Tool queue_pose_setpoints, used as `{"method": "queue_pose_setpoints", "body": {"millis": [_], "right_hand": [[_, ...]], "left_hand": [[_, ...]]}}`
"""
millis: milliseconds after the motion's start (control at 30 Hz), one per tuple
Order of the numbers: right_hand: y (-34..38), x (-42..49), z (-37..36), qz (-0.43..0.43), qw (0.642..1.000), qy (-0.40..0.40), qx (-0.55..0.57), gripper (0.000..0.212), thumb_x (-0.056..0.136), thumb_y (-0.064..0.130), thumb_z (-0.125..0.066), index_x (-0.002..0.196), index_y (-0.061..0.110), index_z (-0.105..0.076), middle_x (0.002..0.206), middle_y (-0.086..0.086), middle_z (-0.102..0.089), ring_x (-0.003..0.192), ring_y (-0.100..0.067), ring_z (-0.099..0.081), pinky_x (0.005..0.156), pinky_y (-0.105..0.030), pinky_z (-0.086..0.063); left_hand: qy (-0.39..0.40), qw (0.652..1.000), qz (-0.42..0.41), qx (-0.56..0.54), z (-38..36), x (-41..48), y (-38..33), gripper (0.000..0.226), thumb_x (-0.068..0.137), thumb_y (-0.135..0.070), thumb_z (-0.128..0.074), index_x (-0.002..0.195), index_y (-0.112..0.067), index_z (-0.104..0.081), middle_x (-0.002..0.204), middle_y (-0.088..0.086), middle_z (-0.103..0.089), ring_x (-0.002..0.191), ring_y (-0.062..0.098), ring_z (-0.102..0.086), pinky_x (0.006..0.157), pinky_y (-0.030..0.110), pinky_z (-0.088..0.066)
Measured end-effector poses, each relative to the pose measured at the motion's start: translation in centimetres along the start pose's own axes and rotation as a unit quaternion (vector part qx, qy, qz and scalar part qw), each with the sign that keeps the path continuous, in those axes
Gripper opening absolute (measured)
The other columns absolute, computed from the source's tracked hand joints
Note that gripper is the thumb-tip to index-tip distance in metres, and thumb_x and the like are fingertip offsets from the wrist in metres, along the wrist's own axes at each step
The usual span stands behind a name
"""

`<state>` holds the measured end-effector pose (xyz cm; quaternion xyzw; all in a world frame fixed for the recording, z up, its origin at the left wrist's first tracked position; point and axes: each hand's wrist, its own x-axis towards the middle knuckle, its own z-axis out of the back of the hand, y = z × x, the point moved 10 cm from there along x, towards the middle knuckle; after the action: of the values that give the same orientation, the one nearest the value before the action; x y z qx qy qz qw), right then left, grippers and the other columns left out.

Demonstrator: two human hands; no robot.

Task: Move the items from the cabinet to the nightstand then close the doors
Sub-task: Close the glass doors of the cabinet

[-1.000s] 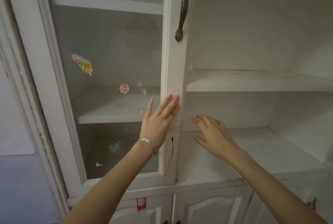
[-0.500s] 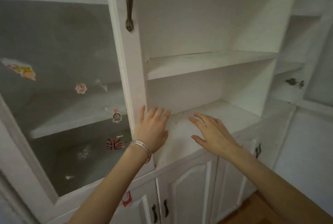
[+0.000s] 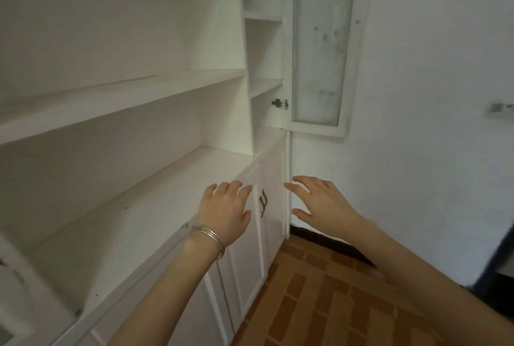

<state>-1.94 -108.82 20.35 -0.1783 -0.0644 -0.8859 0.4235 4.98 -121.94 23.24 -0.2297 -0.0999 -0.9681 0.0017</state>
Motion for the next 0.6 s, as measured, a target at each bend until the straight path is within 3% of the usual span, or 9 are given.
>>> {"method": "queue_pose_setpoints", "body": {"millis": [200,400,600], "right_hand": [[-11.9,-6.3,-0.7,-0.048,0.997,0.050,-0.038,0.056,0.094,0.039,-0.046,0.143,0.022,-0.027,0.148,-0.006,-0.030,0.134,-0.024,-0.029,0.106,-0.041,-0.024],[-22.9,-9.7,-0.8,-0.051,0.994,0.080,-0.060,0.056,0.095,0.042,-0.042,0.145,0.024,-0.023,0.150,-0.003,-0.026,0.135,-0.021,-0.026,0.109,-0.039,-0.021],[-30.1,-8.3,0.3,-0.035,0.996,0.066,-0.057,0.055,0.095,0.041,-0.041,0.144,0.024,-0.022,0.151,-0.002,-0.024,0.135,-0.020,-0.026,0.109,-0.038,-0.022]], "left_hand": [[0.053,0.997,-0.039,-0.038,-5.1,5.7,-11.8,0.051,0.090,-0.038,-0.046,0.138,-0.022,-0.039,0.136,0.001,-0.048,0.122,0.023,-0.046,0.105,0.042,-0.030],[0.045,0.997,-0.050,-0.044,-7.6,12.1,-21.8,0.052,0.095,-0.039,-0.037,0.144,-0.024,-0.026,0.144,-0.001,-0.038,0.129,0.021,-0.036,0.109,0.040,-0.022],[0.022,0.999,-0.031,-0.033,-7.8,17.4,-25.6,0.049,0.095,-0.039,-0.035,0.142,-0.025,-0.030,0.141,-0.003,-0.042,0.128,0.019,-0.037,0.109,0.039,-0.022]]}}
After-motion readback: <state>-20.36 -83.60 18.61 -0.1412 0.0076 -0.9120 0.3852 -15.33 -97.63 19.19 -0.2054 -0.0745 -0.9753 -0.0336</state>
